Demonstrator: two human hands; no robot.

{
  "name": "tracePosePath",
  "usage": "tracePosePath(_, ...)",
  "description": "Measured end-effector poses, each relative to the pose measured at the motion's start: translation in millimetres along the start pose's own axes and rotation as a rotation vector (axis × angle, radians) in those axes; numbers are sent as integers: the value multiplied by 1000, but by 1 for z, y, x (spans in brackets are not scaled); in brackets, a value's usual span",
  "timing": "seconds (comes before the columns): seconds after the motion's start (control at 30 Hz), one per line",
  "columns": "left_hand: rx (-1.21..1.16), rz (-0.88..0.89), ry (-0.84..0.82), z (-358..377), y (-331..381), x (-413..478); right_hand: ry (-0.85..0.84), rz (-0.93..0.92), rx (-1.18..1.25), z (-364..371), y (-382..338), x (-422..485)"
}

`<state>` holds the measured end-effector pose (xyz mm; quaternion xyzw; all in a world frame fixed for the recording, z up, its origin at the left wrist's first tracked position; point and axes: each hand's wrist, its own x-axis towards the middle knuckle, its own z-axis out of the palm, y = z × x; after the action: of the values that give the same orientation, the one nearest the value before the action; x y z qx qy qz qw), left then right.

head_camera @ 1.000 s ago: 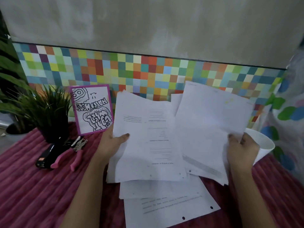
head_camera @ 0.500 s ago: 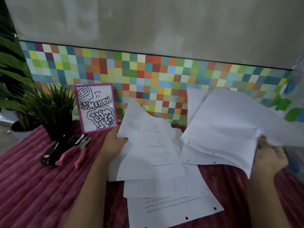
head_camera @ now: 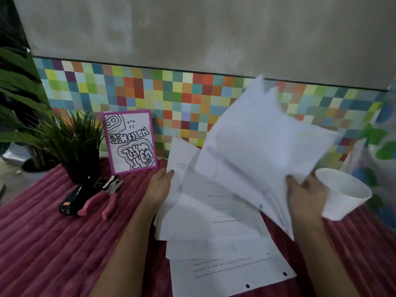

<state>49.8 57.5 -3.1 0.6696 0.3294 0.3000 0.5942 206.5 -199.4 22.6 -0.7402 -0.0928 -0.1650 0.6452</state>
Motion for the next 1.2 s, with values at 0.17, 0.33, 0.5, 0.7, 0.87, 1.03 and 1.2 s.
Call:
tracePosePath(0.17,-194,-233,-249,1,1,0,-397,-90,-277,37,24,-24)
tracePosePath(0.33,40,-66,-257,10,3,-10,-552,-53,-187,47,24,-33)
tracePosePath(0.5,-290,119,-167,3,29,-20,-526,79,287,27,-11,-21)
tracePosePath(0.7,-383,405,-61,16,62,-50,-379,-227,428,10,-43,-18)
tracePosePath(0.87,-282,593,27,20,79,-63,-356,-317,430,7,-44,-23)
tracePosePath(1.03,-218,637,103,23,75,-61,-394,-309,465,4,-47,-23)
tracePosePath(1.2,-142,573,92,24,61,-47,-438,-227,303,12,-30,-18)
